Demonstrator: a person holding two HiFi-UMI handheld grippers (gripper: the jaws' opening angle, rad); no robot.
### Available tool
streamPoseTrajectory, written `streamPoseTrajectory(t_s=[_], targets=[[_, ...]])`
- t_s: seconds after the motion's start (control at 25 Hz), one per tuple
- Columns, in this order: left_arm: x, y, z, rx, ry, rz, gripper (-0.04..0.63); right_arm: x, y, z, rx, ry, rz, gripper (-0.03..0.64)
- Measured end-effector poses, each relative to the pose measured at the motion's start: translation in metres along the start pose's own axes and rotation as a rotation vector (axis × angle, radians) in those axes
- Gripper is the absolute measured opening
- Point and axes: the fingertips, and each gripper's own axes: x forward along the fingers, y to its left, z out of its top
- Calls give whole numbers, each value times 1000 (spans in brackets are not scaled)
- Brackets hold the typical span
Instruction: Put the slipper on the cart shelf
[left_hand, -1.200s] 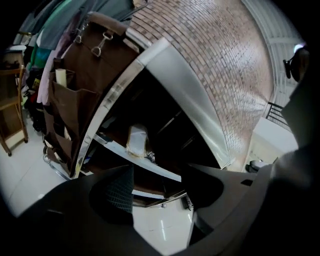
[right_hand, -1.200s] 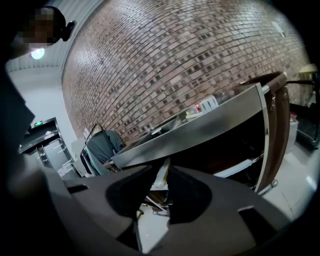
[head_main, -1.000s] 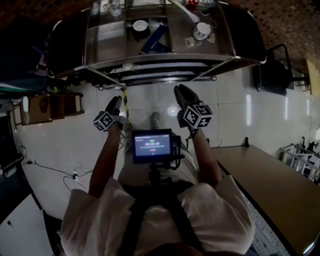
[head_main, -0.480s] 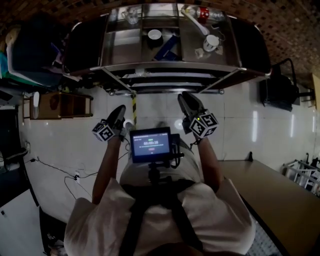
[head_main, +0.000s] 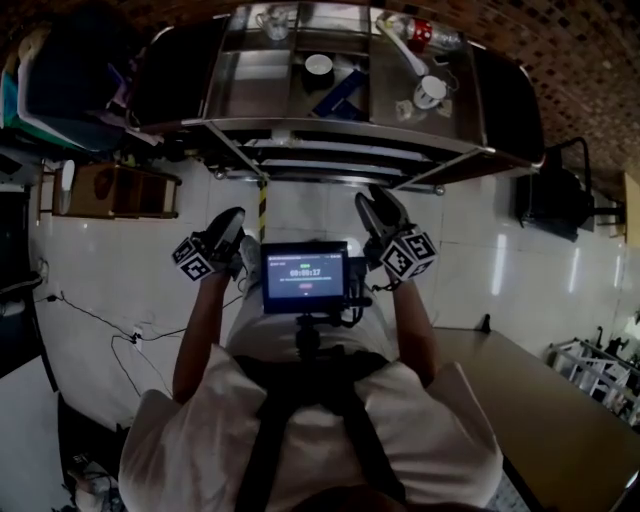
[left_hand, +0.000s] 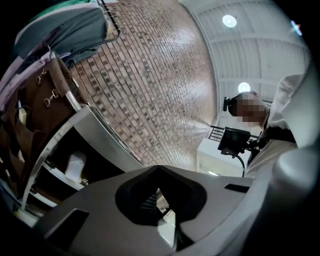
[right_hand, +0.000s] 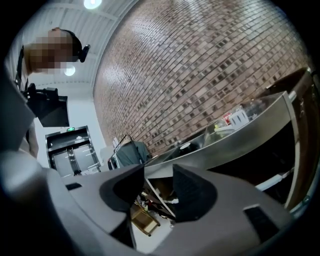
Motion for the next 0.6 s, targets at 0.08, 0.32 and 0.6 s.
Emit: streamPoseTrajectory(t_s=[0.08,0.32,0.6], targets=[[4,-4,-10,5,50,-19,0,0,-1,-4,19,9,5,212],[4,2,-33,22,145,36,0,-9,-8,-26,-19,53,-10,209],[-25,32,-56,47,241,267,0,-24,-8,-46,-81,95,-50,204]])
